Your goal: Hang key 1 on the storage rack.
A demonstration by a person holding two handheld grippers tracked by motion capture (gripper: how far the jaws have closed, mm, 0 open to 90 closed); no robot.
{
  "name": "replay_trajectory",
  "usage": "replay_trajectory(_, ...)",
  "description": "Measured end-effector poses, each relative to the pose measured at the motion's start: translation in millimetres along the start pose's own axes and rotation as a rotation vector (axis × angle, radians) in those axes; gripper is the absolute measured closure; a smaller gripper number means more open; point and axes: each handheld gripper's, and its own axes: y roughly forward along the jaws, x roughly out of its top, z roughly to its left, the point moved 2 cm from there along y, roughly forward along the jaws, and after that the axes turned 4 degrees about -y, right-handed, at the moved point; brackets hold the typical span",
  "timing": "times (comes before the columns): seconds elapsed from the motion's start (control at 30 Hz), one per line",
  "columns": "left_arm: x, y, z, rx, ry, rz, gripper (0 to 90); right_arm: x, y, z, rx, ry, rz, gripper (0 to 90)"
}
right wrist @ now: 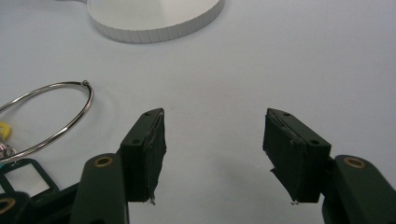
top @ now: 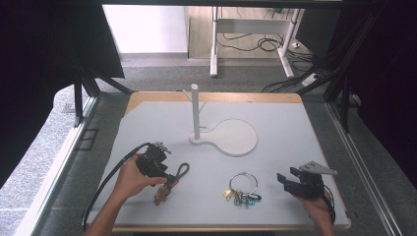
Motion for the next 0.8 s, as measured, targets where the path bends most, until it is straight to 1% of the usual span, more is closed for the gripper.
replay_trajectory(0.1, 0.7, 1.9, -0.8, -0.003, 0.001, 0.006, 40.0, -0.3, 0.5, 0.5, -0.001, -0.004, 0.006, 39.7)
replay_trajectory(0.13, 1.1, 2.3, -0.5, -0.003, 0.009, 0.018, 40.0, -0.6, 0.9, 0.7, -0.005, -0.009, 0.008, 39.7)
replay_trajectory(0.23, 2.2, 5.9, -1.6, -0.005, 0.013, 0.032, 40.1, -1.6, 2.7, 1.2, -0.008, -0.012, 0.018, 40.1)
replay_trajectory(0.27, 3.1, 8.9, -1.8, -0.001, 0.017, 0.049, 40.3, -2.0, 3.9, 1.5, -0.009, -0.015, 0.027, 40.2)
replay_trajectory(0.3, 3.1, 8.9, -1.8, -0.001, 0.017, 0.049, 40.4, -2.0, 3.9, 1.5, -0.009, -0.015, 0.027, 40.2)
replay_trajectory(0.47, 5.4, 16.8, -2.3, 0.005, 0.026, 0.082, 41.9, -1.6, 5.1, 2.5, -0.012, -0.020, 0.030, 40.2)
replay_trajectory(0.67, 8.6, 27.4, -6.0, 0.018, 0.038, 0.115, 45.0, -1.5, 2.9, 0.5, -0.020, -0.007, 0.022, 40.2)
replay_trajectory(0.8, 10.1, 34.6, -6.7, 0.030, 0.042, 0.136, 46.7, -1.8, 2.9, -0.8, -0.030, -0.001, 0.027, 40.2)
